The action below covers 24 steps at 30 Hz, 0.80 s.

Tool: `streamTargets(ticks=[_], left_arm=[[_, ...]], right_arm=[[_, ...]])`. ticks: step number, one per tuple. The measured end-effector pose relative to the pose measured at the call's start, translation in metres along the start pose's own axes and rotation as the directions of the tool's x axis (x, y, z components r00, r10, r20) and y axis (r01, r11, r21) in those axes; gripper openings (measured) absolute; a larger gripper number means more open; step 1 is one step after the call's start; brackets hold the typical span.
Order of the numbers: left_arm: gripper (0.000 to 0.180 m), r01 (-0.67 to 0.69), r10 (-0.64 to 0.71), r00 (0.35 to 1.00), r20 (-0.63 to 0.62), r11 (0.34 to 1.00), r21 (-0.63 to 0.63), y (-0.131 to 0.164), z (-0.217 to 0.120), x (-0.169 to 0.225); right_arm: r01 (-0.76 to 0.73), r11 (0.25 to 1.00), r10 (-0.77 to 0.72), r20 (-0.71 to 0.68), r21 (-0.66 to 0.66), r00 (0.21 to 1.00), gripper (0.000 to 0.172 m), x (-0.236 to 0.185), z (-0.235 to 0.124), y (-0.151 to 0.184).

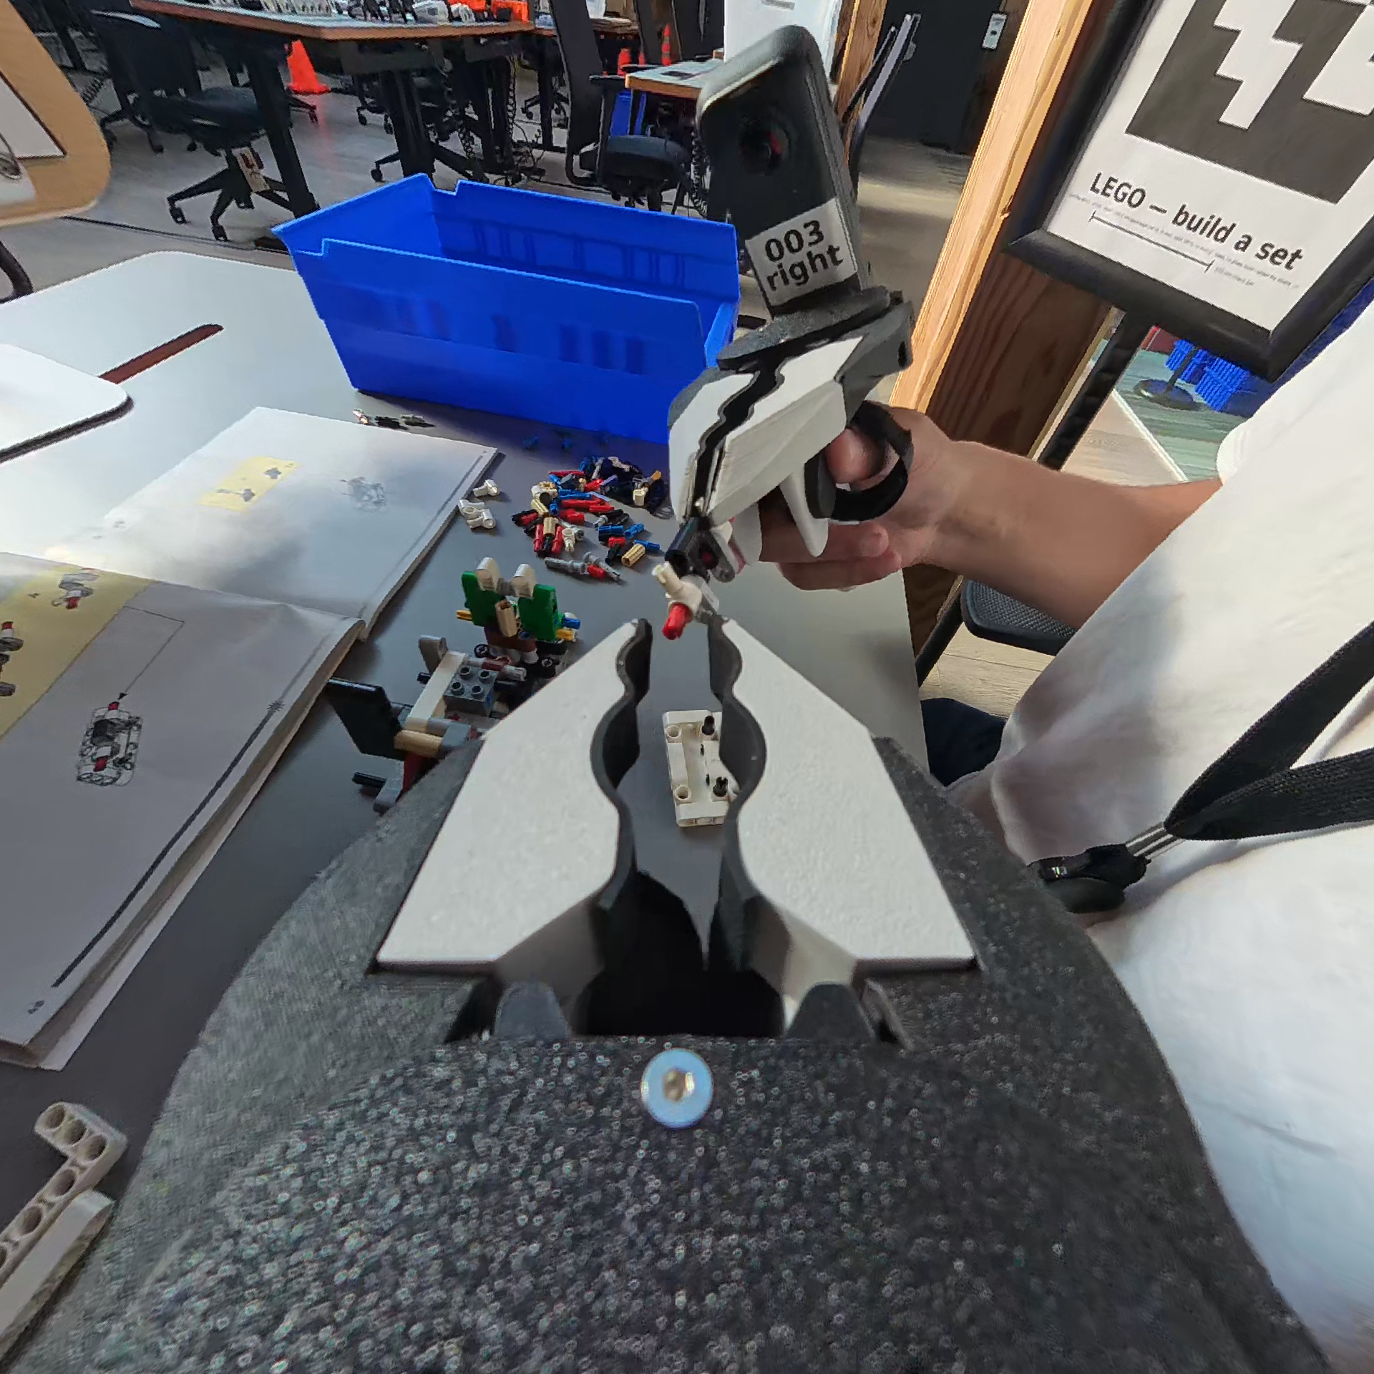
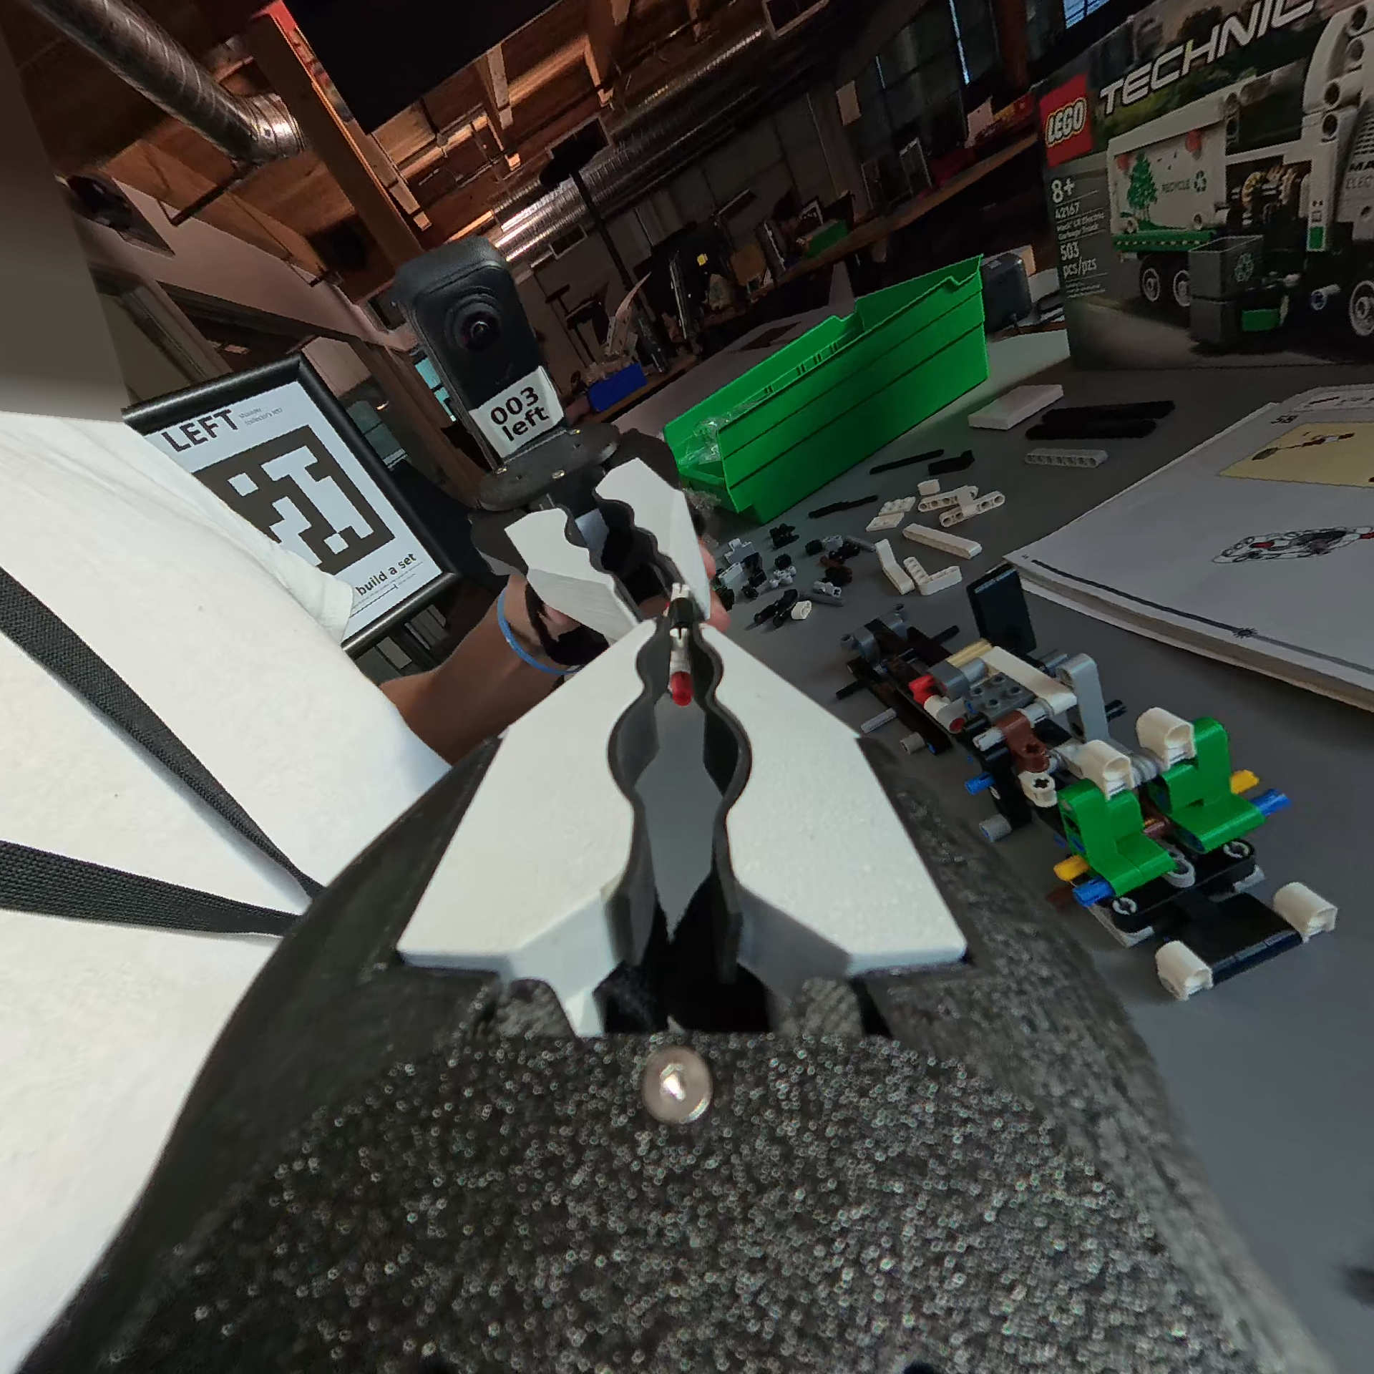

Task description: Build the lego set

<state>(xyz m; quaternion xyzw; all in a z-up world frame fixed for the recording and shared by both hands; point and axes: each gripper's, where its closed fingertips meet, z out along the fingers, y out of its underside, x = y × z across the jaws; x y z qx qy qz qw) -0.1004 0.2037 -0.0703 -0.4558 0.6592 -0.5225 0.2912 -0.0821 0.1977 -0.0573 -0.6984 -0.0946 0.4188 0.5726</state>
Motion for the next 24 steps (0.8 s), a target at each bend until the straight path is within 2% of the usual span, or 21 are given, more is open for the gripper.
streamTargets(ticks=[7, 11, 17, 20, 24], left_arm=[[0.021, 0.005, -0.006, 1.000, -0.030, 1.000, -0.021, 0.004, 0.008, 0.002], [0.014, 0.034, -0.033, 0.997, -0.076, 0.999, 0.009, -0.001, 0.010, 0.007], [0.006, 0.031, -0.032, 0.997, -0.063, 0.999, -0.008, 0.004, 0.011, 0.006], [0.005, 0.129, -0.131, 0.989, -0.072, 0.991, -0.032, 0.008, 0.012, 0.001], [0.005, 0.248, -0.248, 0.964, -0.097, 0.969, -0.006, 0.005, 0.007, -0.005]], right_arm=[[0.020, 1.000, -0.020, -0.009, -0.019, 1.000, 0.003, -0.002, 0.007, 0.006], [0.052, 0.998, -0.052, 0.003, -0.034, 0.999, 0.003, -0.006, 0.011, 0.012], [0.105, 0.992, -0.107, -0.031, -0.064, 0.994, 0.004, -0.003, 0.011, 0.016], [0.105, 0.992, -0.108, -0.031, -0.067, 0.994, 0.010, 0.000, 0.006, 0.014], [0.088, 0.995, -0.090, -0.056, -0.051, 0.994, 0.012, 0.009, -0.010, 0.006]])
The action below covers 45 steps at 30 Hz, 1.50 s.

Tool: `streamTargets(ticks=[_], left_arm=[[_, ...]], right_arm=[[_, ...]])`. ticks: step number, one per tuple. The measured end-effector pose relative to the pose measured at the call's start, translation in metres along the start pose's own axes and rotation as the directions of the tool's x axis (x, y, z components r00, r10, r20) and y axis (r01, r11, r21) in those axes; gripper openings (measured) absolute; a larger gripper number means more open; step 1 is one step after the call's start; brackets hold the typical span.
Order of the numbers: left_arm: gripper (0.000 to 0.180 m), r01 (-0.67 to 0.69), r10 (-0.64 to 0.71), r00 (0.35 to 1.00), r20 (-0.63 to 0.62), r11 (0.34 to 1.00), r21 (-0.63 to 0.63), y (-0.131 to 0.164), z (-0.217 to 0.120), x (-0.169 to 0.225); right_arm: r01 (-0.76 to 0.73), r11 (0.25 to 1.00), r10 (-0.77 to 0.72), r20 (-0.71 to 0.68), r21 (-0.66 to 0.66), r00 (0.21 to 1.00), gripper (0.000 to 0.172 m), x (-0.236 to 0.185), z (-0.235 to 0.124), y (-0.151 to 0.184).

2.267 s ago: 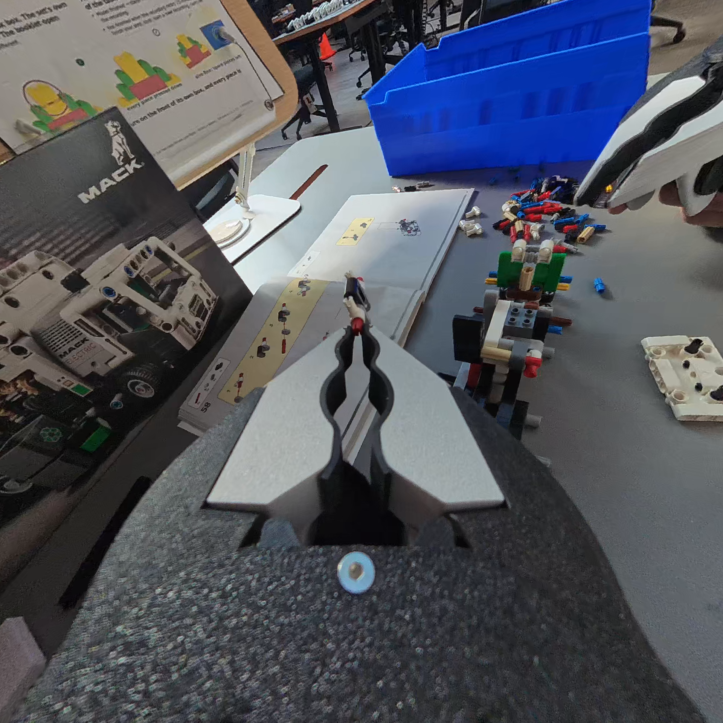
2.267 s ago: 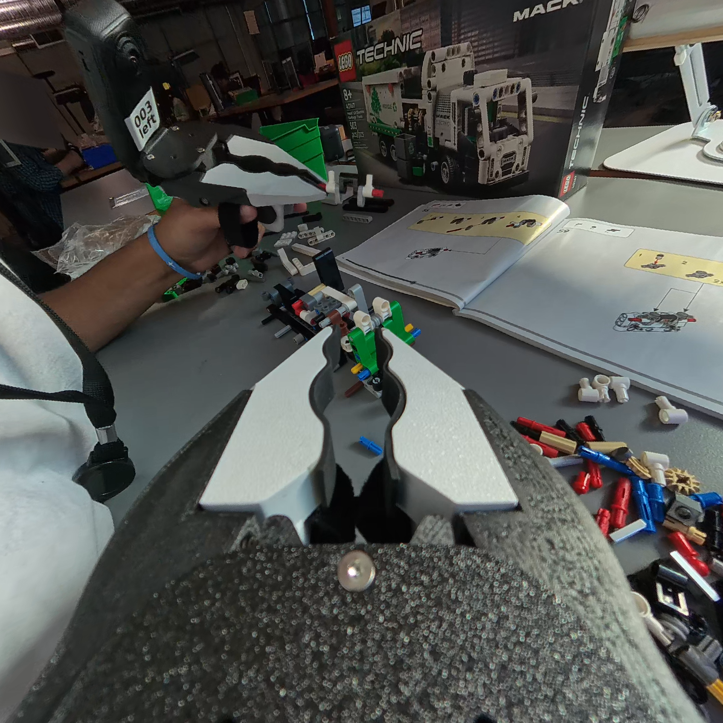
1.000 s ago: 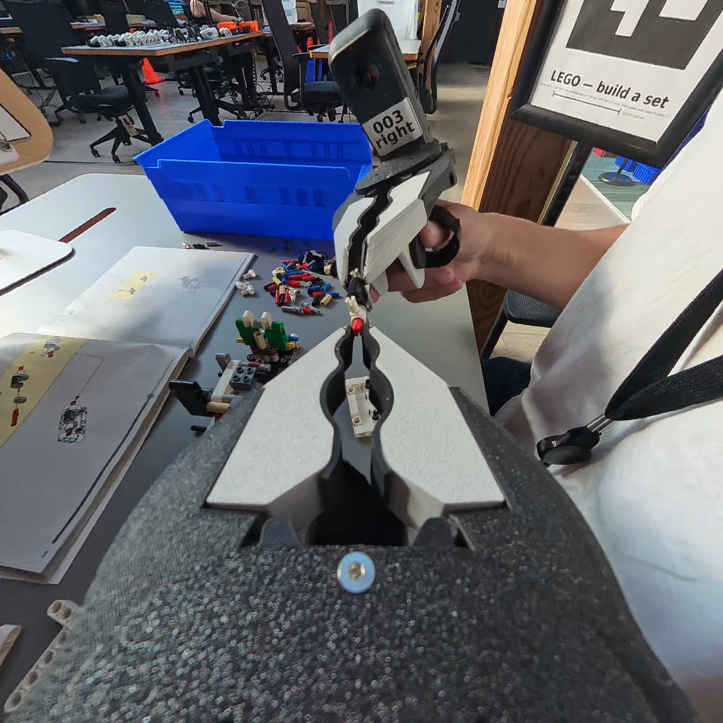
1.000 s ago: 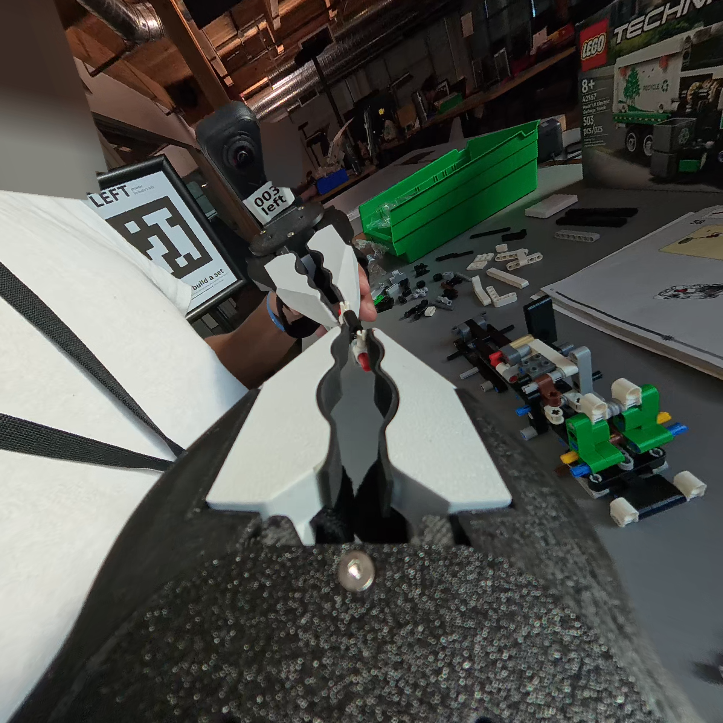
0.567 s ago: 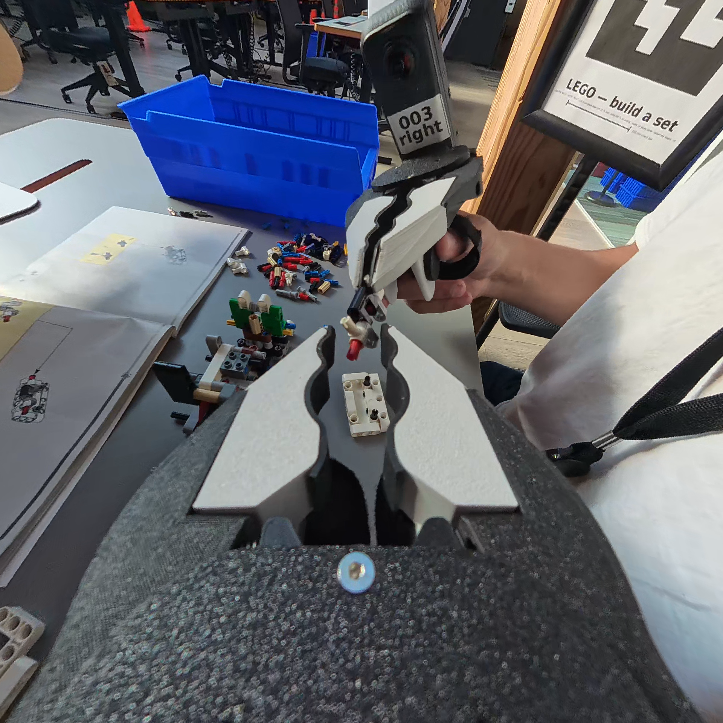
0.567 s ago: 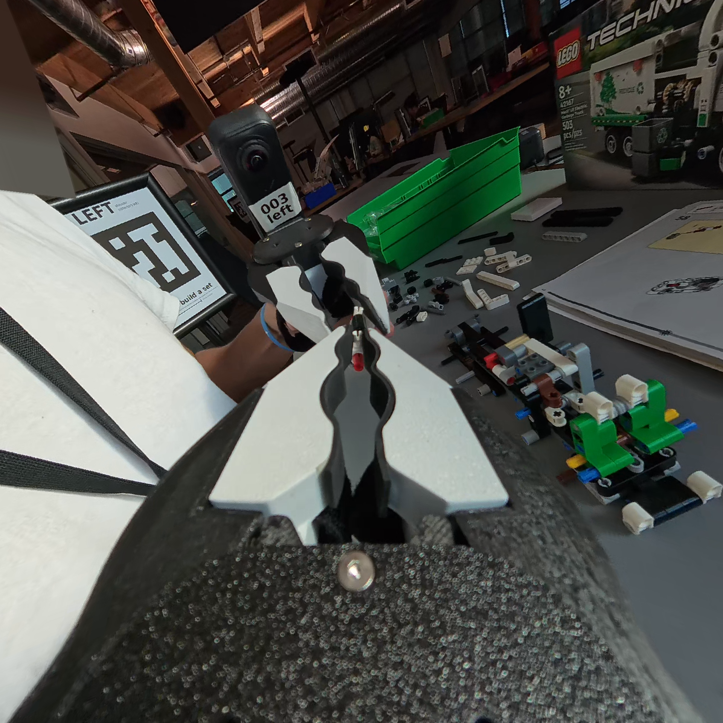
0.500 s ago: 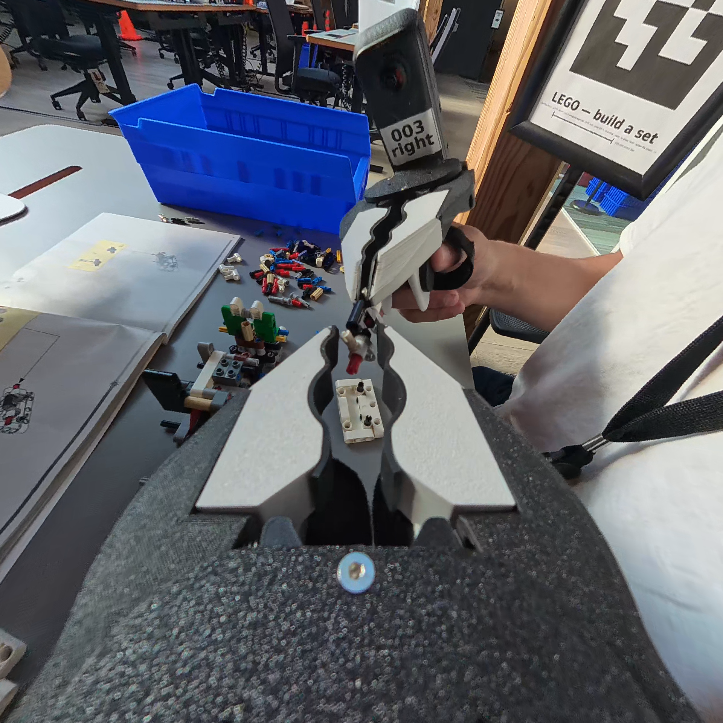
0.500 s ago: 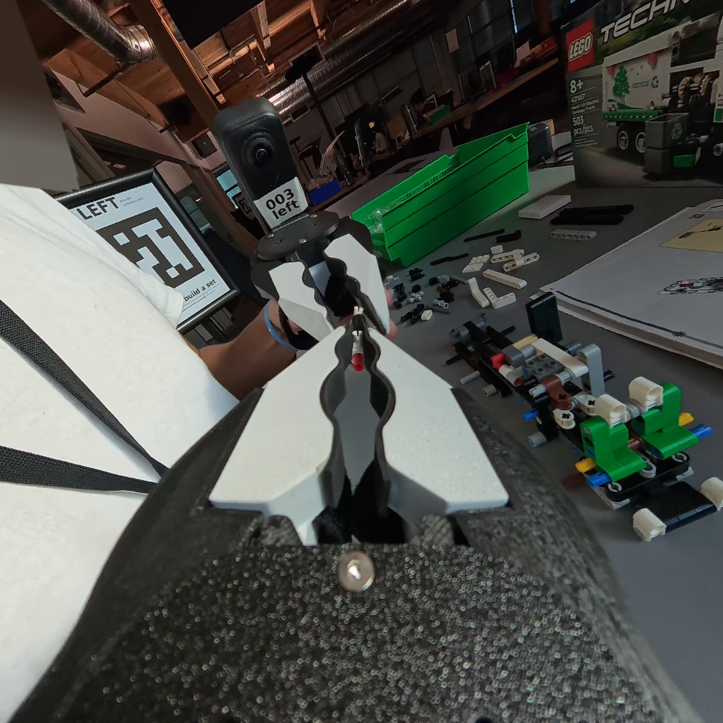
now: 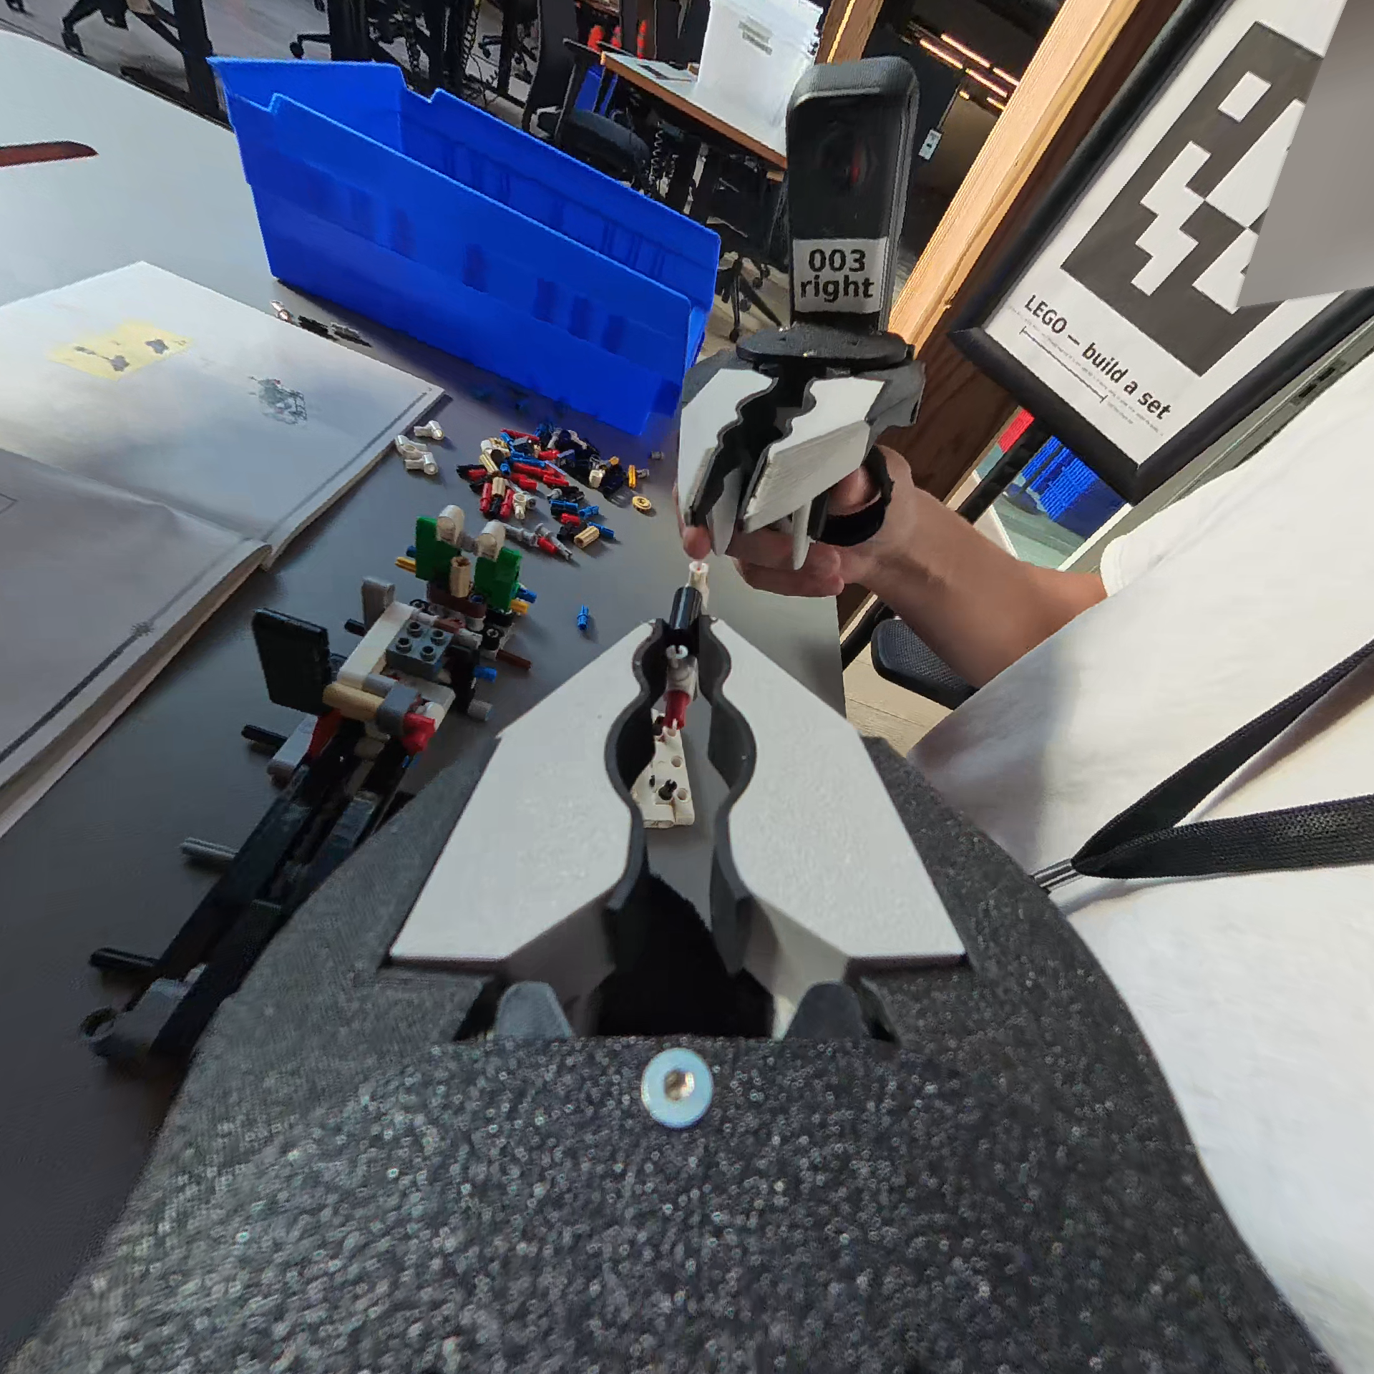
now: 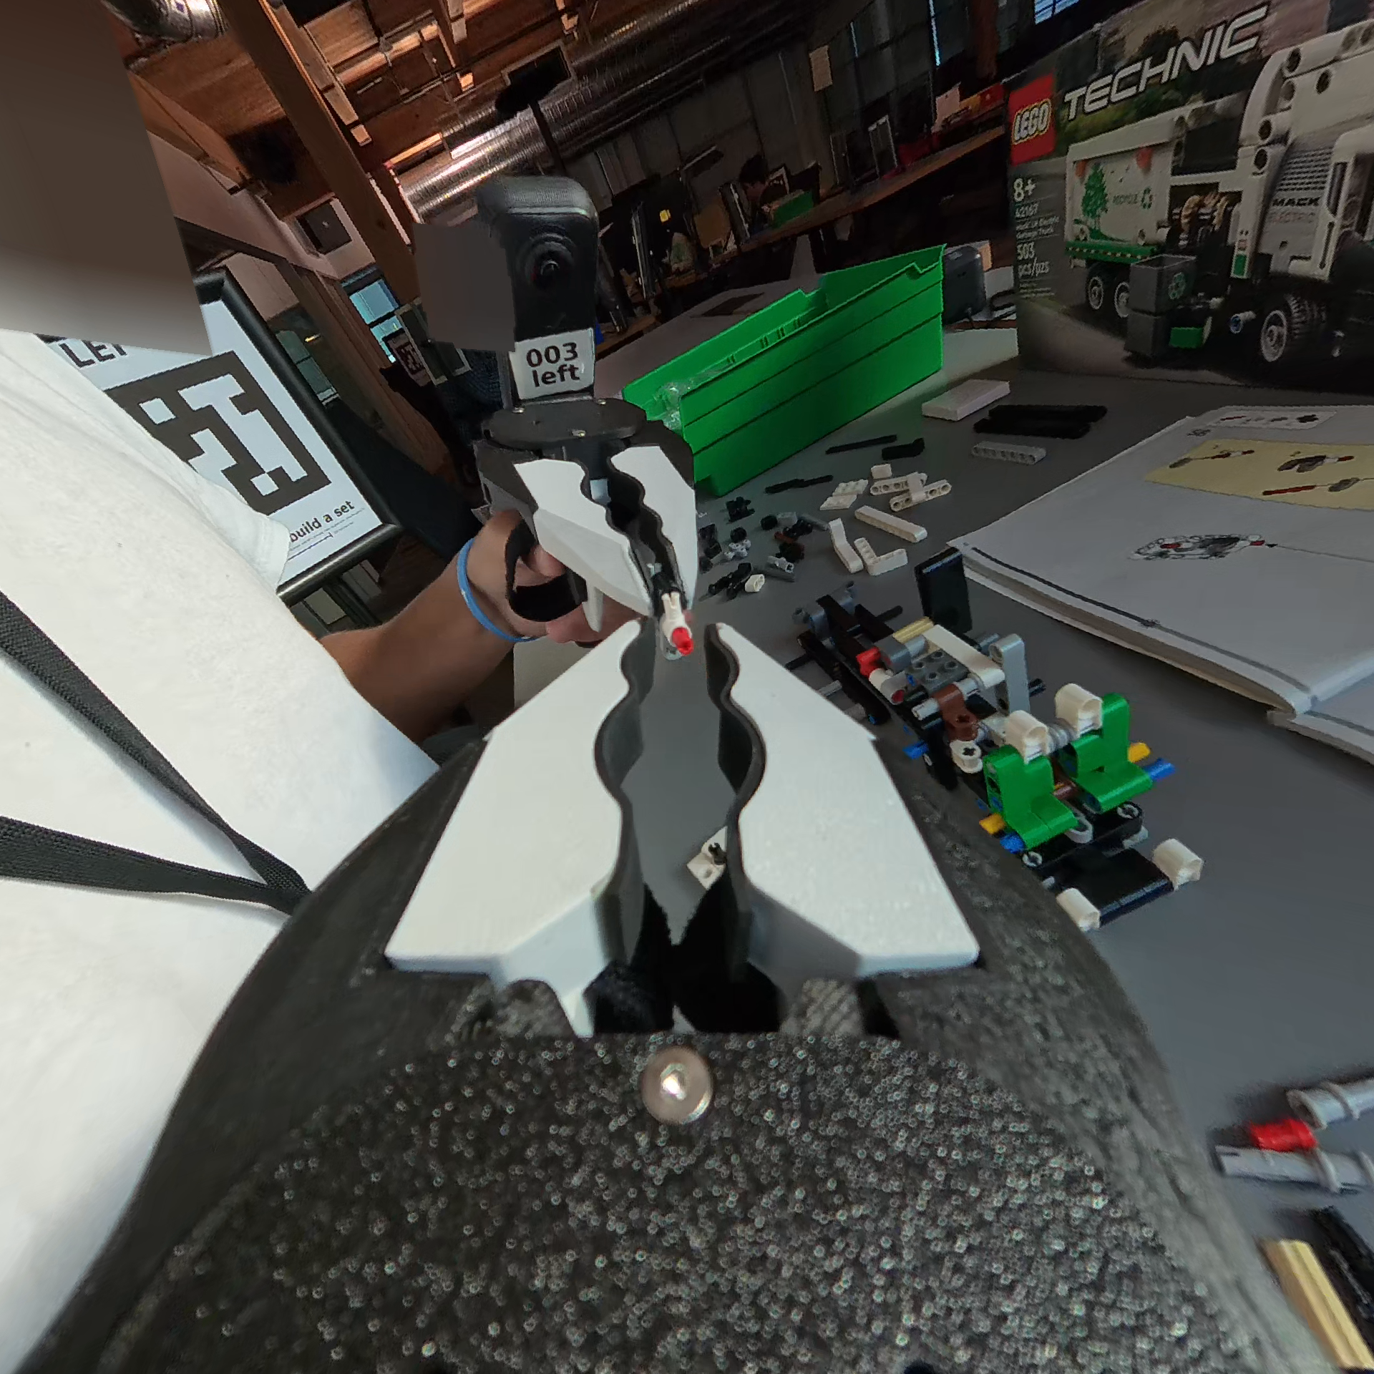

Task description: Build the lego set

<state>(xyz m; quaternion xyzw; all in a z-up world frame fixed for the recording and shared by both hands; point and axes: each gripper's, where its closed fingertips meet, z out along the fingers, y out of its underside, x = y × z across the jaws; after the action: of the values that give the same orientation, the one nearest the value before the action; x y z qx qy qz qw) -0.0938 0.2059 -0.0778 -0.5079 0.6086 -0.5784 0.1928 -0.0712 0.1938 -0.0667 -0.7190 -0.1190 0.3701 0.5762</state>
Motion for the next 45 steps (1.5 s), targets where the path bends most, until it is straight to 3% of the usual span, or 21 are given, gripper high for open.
streamTargets(ticks=[7, 10, 14, 20, 23, 25, 33, 38, 42, 45], left_arm=[[0.005, -0.075, 0.075, 0.997, -0.007, 0.997, -0.031, 0.003, 0.006, 0.009], [0.005, -0.100, 0.100, 0.995, -0.006, 0.994, -0.038, 0.003, 0.009, 0.010], [0.005, -0.217, 0.218, 0.975, 0.033, 0.976, -0.038, 0.003, 0.010, 0.011], [0.004, -0.533, 0.545, 0.824, 0.156, 0.838, -0.116, 0.001, 0.009, 0.013], [0.004, -0.679, 0.709, 0.680, 0.185, 0.705, -0.206, 0.007, 0.010, 0.013], [0.004, -0.736, 0.779, 0.597, 0.192, 0.627, -0.257, 0.010, 0.010, 0.012], [0.004, -0.678, 0.684, 0.698, 0.212, 0.726, -0.114, -0.005, 0.002, 0.016], [0.004, -0.716, 0.726, 0.656, 0.207, 0.685, -0.135, -0.002, 0.005, 0.020], [0.004, -0.742, 0.763, 0.612, 0.208, 0.645, -0.184, 0.004, 0.007, 0.017], [0.004, -0.761, 0.794, 0.572, 0.204, 0.607, -0.227, 0.009, 0.010, 0.014]], right_arm=[[0.009, 0.999, -0.006, 0.061, -0.046, 0.998, 0.015, -0.007, 0.009, 0.007], [0.012, 0.998, -0.008, 0.074, -0.061, 0.997, 0.006, -0.009, 0.013, 0.013], [-0.128, 0.990, 0.135, 0.106, -0.066, 0.985, 0.004, -0.007, 0.012, 0.013], [-0.473, 0.877, 0.481, 0.203, -0.086, 0.853, 0.003, -0.005, 0.014, 0.014], [-0.574, 0.808, 0.590, 0.188, -0.134, 0.785, 0.003, -0.003, 0.017, 0.021], [-0.581, 0.802, 0.597, 0.173, -0.137, 0.784, 0.003, -0.002, 0.017, 0.023], [-0.455, 0.886, 0.461, 0.241, -0.083, 0.854, 0.016, -0.007, 0.007, 0.010], [-0.509, 0.856, 0.512, 0.283, -0.088, 0.811, 0.008, -0.009, 0.013, 0.010], [-0.618, 0.775, 0.623, 0.311, -0.129, 0.717, 0.001, -0.006, 0.015, 0.016], [-0.635, 0.762, 0.641, 0.280, -0.126, 0.714, 0.002, -0.002, 0.016, 0.022]])
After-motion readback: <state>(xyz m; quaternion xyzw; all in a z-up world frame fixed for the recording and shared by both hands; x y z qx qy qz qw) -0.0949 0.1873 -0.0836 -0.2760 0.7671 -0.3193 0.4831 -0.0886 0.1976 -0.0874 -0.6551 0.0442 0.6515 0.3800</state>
